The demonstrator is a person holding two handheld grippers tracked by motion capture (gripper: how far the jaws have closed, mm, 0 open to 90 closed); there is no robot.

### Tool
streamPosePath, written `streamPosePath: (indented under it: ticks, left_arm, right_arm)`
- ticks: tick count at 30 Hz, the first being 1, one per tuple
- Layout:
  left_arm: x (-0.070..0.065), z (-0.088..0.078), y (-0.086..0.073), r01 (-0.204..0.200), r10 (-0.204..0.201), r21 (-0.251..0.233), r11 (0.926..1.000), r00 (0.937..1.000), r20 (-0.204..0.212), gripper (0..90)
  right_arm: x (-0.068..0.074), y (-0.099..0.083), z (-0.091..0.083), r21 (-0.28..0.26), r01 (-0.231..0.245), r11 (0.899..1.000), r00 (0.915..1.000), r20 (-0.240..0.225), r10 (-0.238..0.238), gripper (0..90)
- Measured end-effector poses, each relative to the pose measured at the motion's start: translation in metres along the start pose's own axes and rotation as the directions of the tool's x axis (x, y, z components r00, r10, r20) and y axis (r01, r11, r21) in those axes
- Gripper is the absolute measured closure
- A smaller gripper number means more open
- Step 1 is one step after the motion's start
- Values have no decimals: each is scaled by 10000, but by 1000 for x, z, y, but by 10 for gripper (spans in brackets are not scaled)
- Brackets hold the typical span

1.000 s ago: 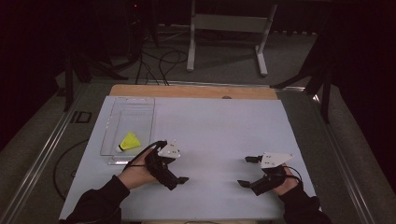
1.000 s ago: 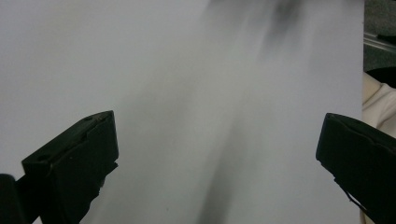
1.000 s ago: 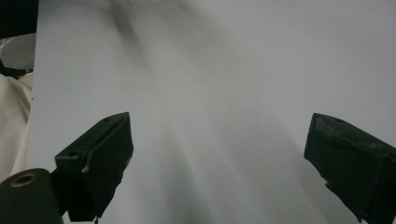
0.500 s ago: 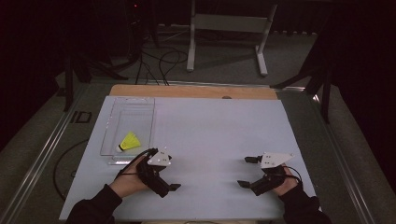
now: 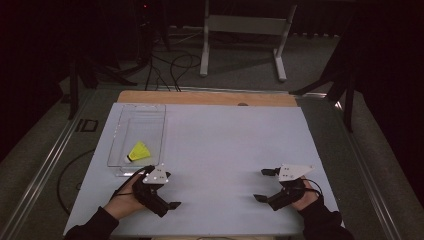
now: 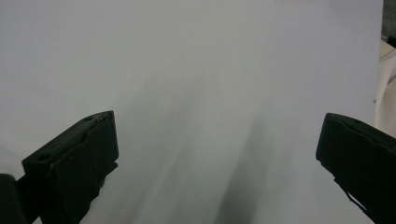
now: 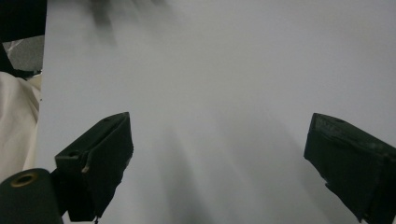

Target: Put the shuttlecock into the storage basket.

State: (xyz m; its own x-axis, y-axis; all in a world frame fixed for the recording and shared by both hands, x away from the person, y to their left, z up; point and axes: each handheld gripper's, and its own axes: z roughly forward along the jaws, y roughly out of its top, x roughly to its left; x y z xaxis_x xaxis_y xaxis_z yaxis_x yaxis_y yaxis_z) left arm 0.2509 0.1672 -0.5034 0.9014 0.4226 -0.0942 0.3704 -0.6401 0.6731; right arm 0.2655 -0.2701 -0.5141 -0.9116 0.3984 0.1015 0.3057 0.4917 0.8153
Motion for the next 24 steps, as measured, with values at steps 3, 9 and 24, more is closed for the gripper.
streamPosePath:
  ticks: [3, 9, 24]
  left_arm:
    - [1, -2, -8, 231, -232, -89, 9997, 9997, -122, 1]
    - [6, -7, -22, 741, -744, -183, 9971, 9971, -176, 1]
    - [9, -16, -51, 1497, -1620, -975, 9839, 9776, -1342, 2]
  right_arm:
    - [0, -2, 0, 3, -44, 10000, 10000, 7, 44, 82]
    - [-1, -5, 0, 92, -133, 9999, 9999, 37, 133, 81]
    - [-2, -8, 1, 134, -100, 9999, 9997, 224, 97, 82]
